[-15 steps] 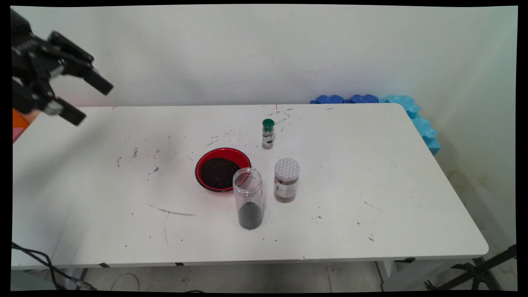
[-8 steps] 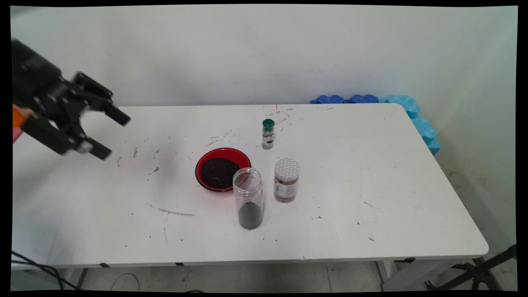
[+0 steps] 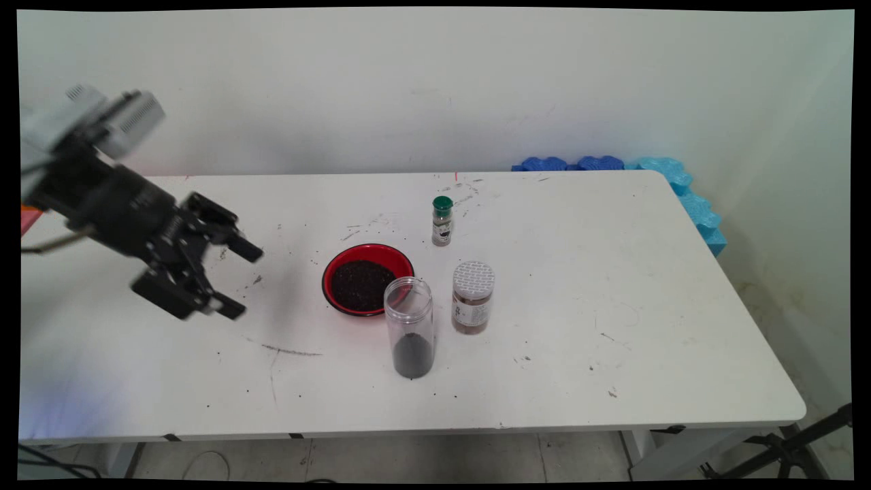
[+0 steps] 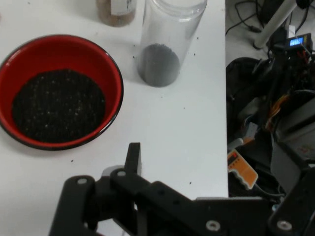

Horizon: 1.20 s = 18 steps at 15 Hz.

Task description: Pick up the black seasoning powder from the table

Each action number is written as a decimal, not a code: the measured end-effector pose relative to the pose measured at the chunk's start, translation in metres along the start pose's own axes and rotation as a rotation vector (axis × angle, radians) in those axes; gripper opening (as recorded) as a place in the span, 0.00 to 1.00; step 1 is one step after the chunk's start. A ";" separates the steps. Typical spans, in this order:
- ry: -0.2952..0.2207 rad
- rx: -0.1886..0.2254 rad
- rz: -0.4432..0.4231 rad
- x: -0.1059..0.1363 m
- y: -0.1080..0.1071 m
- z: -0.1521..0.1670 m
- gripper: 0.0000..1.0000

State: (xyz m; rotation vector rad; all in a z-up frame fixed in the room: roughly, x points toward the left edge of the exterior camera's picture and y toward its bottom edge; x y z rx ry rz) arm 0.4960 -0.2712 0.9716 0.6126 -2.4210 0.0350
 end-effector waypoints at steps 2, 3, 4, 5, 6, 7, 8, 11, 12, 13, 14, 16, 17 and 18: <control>0.004 -0.002 0.000 -0.007 -0.001 0.021 1.00; 0.010 -0.003 -0.002 -0.009 -0.002 0.032 1.00; 0.017 -0.004 -0.003 -0.010 -0.002 0.042 1.00; 0.026 -0.005 -0.005 -0.011 -0.003 0.048 1.00; 0.040 -0.007 -0.008 -0.011 -0.003 0.057 1.00; 0.050 -0.008 -0.009 -0.010 -0.004 0.063 1.00; 0.065 -0.009 -0.010 -0.010 -0.004 0.071 1.00; 0.107 -0.008 -0.017 -0.007 -0.007 0.098 1.00; 0.118 -0.010 -0.020 -0.006 -0.008 0.107 1.00; 0.129 -0.011 -0.022 -0.005 -0.009 0.116 1.00; 0.138 -0.012 -0.023 -0.004 -0.009 0.123 1.00; 0.164 -0.013 -0.024 0.000 -0.011 0.136 1.00; 0.176 -0.015 -0.024 0.002 -0.012 0.142 1.00; 0.187 -0.017 -0.024 0.004 -0.013 0.148 1.00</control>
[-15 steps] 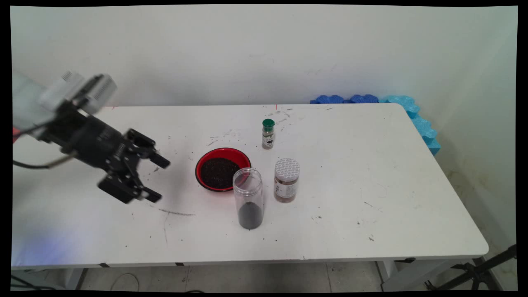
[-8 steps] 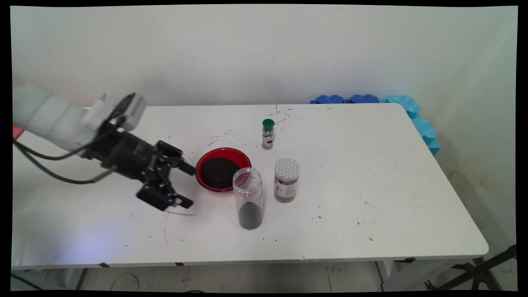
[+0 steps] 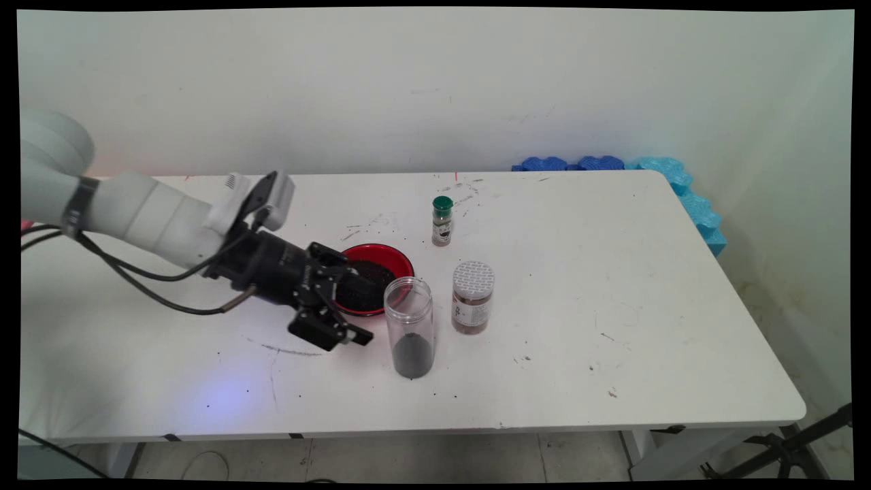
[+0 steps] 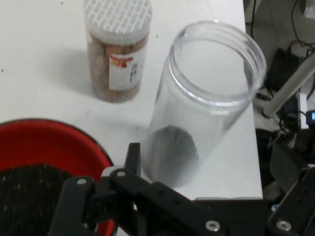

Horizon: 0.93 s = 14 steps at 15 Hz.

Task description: Pick up the black seasoning powder from the table

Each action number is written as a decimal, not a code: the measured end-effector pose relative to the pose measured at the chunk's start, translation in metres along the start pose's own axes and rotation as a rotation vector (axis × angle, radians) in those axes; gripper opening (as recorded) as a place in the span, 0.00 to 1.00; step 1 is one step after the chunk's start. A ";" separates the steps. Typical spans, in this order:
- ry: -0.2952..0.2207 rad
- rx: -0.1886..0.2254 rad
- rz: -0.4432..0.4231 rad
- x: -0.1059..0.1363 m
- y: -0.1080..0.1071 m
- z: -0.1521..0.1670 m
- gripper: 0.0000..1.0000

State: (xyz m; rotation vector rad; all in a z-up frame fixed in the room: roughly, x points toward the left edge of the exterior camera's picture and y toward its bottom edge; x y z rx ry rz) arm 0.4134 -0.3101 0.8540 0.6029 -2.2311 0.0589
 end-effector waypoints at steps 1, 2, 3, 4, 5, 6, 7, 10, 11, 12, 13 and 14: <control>0.008 -0.001 -0.001 0.000 -0.001 0.005 1.00; 0.017 -0.003 -0.002 0.001 -0.002 0.010 1.00; 0.021 -0.003 -0.003 0.001 -0.002 0.013 1.00; 0.028 -0.004 -0.005 0.002 -0.003 0.017 1.00; 0.035 -0.006 -0.006 0.002 -0.003 0.021 1.00; 0.042 -0.009 -0.007 0.002 -0.003 0.025 1.00; 0.046 -0.010 -0.008 0.003 -0.003 0.028 1.00; 0.058 -0.012 -0.010 0.003 -0.004 0.036 1.00; 0.061 -0.012 -0.010 0.002 -0.005 0.038 1.00; 0.062 -0.013 -0.010 0.002 -0.005 0.040 1.00; 0.063 -0.013 -0.011 0.002 -0.005 0.042 1.00; 0.064 -0.014 -0.011 0.001 -0.005 0.043 1.00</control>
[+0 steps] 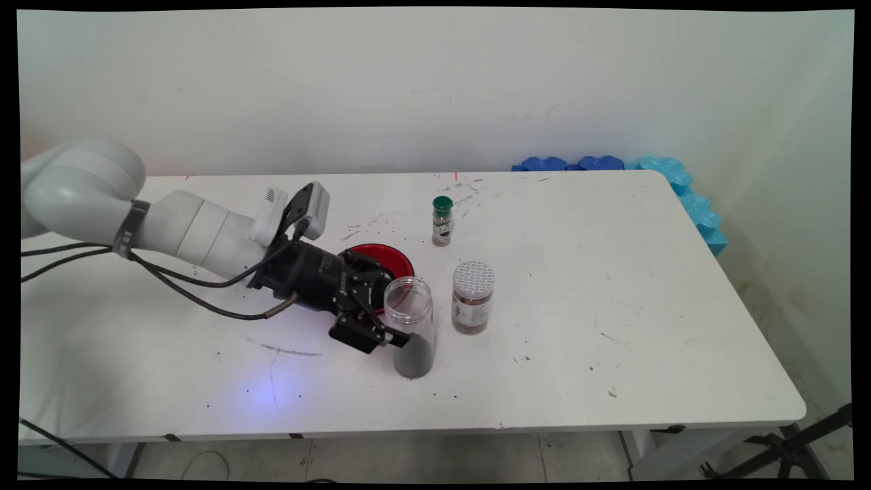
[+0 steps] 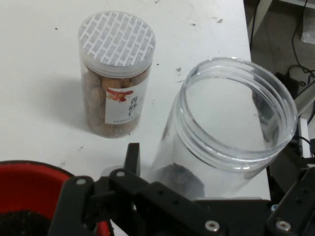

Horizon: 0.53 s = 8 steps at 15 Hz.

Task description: Pick up the black seasoning powder from the table

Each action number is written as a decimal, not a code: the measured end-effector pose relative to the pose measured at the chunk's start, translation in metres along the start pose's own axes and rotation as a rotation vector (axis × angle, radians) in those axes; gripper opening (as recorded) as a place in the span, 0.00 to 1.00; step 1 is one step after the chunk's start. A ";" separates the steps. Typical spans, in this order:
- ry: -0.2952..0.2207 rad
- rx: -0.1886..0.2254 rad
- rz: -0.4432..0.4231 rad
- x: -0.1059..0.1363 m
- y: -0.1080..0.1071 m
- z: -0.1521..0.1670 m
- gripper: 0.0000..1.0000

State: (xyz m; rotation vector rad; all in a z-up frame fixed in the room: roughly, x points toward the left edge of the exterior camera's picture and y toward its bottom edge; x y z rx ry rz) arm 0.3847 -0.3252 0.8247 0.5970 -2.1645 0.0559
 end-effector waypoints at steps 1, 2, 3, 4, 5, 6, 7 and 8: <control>0.000 -0.001 -0.001 -0.001 0.000 0.001 1.00; 0.001 -0.002 -0.001 -0.001 0.000 0.002 1.00; 0.000 -0.002 -0.001 -0.001 0.000 0.003 1.00; 0.000 -0.003 -0.001 -0.002 0.000 0.004 1.00; -0.002 -0.004 0.000 -0.002 0.000 0.005 1.00; -0.005 -0.005 0.001 -0.003 0.001 0.006 1.00; -0.007 -0.005 0.001 -0.004 0.001 0.006 1.00; -0.008 -0.005 0.002 -0.004 0.001 0.007 1.00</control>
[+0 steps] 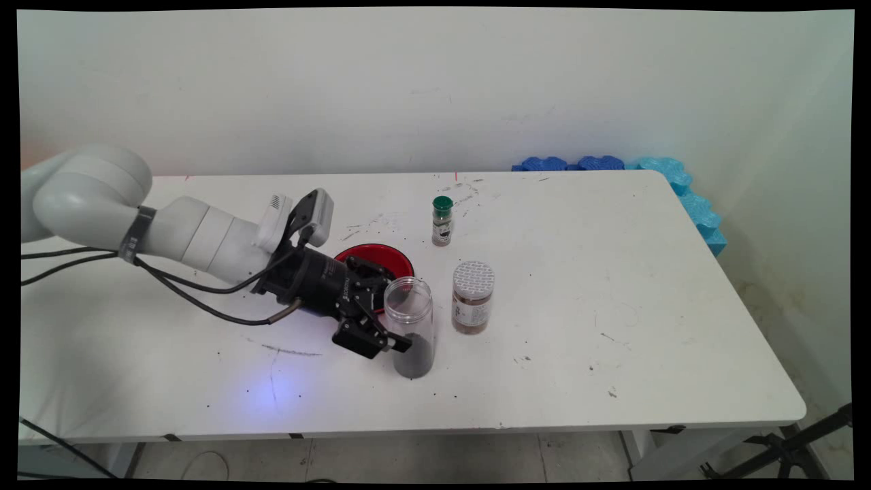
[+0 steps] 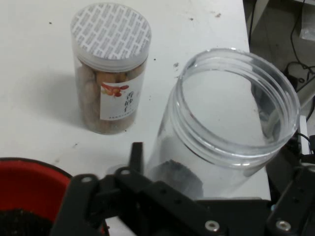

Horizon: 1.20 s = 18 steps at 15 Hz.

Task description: Pick up the black seasoning powder from the table, then pour the black seasoning powder in the red bowl

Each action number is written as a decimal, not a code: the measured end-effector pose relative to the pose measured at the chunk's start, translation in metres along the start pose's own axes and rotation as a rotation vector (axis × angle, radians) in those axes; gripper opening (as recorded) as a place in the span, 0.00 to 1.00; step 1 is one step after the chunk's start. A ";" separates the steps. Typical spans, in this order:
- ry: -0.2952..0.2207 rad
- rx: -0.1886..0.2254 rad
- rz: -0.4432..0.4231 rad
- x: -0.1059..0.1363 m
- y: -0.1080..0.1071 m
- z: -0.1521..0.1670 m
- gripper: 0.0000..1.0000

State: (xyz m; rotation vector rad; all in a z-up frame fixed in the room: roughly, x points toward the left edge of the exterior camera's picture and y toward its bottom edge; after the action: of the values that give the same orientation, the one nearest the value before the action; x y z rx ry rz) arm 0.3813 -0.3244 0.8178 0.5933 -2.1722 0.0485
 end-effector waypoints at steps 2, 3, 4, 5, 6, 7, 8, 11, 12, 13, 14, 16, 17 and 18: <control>-0.002 0.000 0.002 0.000 0.000 0.001 0.00; -0.003 0.001 0.002 0.000 0.000 0.001 0.00; -0.002 -0.001 0.004 0.000 0.001 0.002 0.00; -0.002 -0.004 0.009 0.001 0.001 0.001 0.00; -0.002 -0.006 0.015 0.002 0.002 0.001 0.00; -0.003 -0.012 0.025 0.003 0.003 -0.002 0.00; -0.003 -0.015 0.036 0.004 0.003 -0.006 0.00; 0.007 -0.019 0.051 0.014 0.005 -0.025 0.00; 0.013 -0.020 0.052 0.018 0.005 -0.032 0.00; 0.015 -0.019 0.052 0.023 0.004 -0.040 0.00; 0.014 -0.017 0.051 0.027 0.003 -0.049 0.00; 0.010 -0.011 0.046 0.036 0.001 -0.064 0.00; 0.004 -0.010 0.038 0.041 0.000 -0.074 0.00; -0.002 -0.009 0.031 0.044 -0.001 -0.081 0.00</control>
State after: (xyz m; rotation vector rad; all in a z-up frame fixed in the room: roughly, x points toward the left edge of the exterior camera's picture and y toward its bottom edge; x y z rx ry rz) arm 0.4185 -0.3239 0.9020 0.5552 -2.1820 0.0550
